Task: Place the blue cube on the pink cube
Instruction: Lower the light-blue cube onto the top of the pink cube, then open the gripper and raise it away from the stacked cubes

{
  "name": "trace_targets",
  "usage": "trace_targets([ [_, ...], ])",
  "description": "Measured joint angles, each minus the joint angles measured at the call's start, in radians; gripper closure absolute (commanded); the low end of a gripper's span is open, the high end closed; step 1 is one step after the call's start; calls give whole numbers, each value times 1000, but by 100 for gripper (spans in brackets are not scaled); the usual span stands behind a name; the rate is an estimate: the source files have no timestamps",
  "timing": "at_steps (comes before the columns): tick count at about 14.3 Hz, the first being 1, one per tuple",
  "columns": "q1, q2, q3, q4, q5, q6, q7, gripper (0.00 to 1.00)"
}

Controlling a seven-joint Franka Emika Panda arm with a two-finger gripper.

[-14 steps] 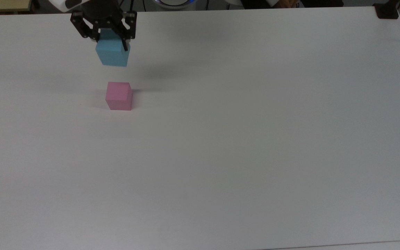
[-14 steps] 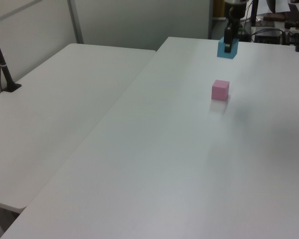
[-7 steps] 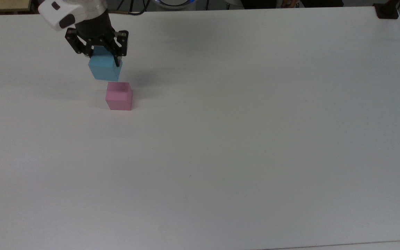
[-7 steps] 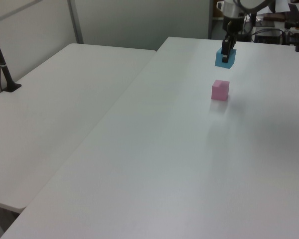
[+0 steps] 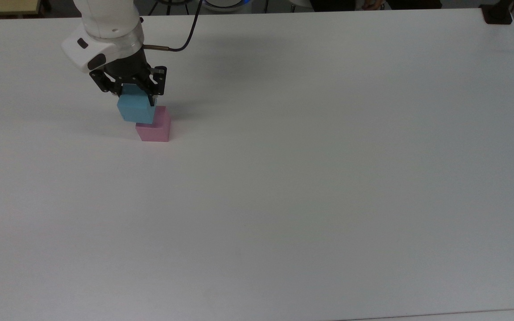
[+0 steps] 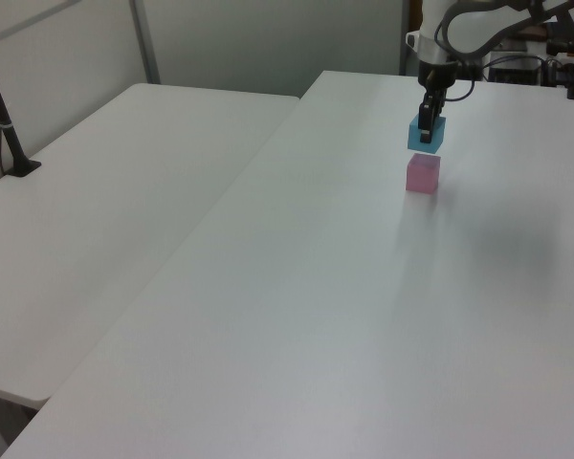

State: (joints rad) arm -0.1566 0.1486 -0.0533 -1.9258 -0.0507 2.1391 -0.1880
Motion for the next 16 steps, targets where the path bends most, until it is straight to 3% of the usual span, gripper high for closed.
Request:
trace_targets([
  [5, 5, 4, 3, -24, -12, 6, 0, 46],
  [9, 5, 14, 4, -26, -12, 6, 1, 5],
  [10, 5, 15, 4, -26, -12, 7, 1, 0],
  [16, 5, 14, 4, -21, -12, 9, 4, 0],
])
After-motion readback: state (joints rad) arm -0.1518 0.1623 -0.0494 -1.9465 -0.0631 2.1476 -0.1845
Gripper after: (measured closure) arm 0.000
